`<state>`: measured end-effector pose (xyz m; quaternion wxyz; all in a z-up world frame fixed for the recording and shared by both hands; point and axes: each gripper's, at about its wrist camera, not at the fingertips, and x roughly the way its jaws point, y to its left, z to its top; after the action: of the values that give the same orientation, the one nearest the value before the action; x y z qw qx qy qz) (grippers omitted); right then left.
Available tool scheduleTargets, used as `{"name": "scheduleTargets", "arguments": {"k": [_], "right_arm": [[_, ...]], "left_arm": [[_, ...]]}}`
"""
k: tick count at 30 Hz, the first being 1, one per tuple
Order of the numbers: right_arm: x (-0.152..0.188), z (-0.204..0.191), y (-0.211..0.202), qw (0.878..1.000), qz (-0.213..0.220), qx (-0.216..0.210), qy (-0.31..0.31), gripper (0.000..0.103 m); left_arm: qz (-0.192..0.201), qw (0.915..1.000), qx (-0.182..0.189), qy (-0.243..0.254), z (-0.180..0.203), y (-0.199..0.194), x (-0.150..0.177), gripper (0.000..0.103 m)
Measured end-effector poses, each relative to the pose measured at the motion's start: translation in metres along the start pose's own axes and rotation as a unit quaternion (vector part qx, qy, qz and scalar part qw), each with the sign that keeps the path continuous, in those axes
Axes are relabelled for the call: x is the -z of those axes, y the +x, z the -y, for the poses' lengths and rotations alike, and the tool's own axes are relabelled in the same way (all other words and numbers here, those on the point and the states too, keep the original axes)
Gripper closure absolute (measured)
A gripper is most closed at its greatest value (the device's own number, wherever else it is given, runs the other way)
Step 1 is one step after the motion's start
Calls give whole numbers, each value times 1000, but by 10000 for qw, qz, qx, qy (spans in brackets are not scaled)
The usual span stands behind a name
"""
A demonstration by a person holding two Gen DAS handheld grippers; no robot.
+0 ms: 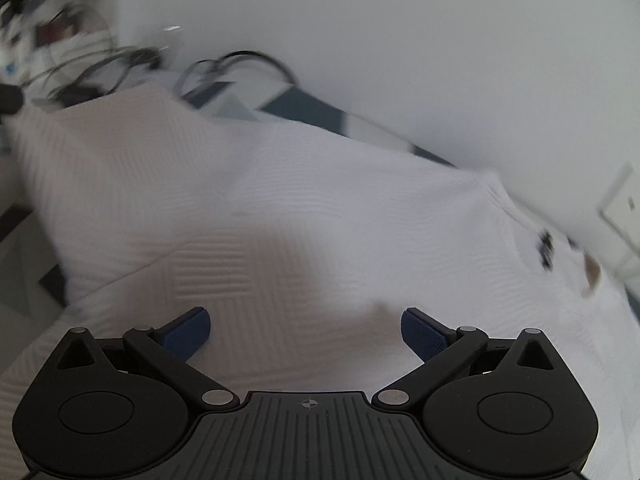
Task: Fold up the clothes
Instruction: 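Fold the held sleeve with the left gripper across the sweatshirt body and release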
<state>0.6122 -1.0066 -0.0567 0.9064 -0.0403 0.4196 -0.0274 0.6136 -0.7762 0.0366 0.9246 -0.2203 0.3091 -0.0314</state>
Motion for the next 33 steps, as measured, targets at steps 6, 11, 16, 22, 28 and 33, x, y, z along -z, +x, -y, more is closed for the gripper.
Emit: {"name": "scheduleTargets", "arguments": {"k": [6, 11, 16, 22, 28, 33], "right_arm": [[38, 137, -27, 9829, -182, 771, 1659, 1], [91, 243, -61, 9460, -113, 1485, 2878, 1], [124, 285, -76, 9315, -222, 1648, 3235, 1], [111, 270, -81, 9514, 78, 1098, 2877, 2], [60, 190, -74, 9861, 621, -250, 1520, 7], [25, 89, -66, 9881, 918, -1216, -224, 8]], "left_arm": [[-156, 9844, 985, 1446, 111, 12, 42, 100], [-990, 9420, 1708, 2712, 188, 41, 132, 100], [-1897, 8939, 1753, 3663, 216, 56, 202, 89], [-1752, 8960, 1868, 3627, 192, 21, 182, 51], [-1351, 8864, 1090, 4292, 133, -15, 167, 44], [-1633, 8810, 393, 4423, 92, -12, 176, 44]]}}
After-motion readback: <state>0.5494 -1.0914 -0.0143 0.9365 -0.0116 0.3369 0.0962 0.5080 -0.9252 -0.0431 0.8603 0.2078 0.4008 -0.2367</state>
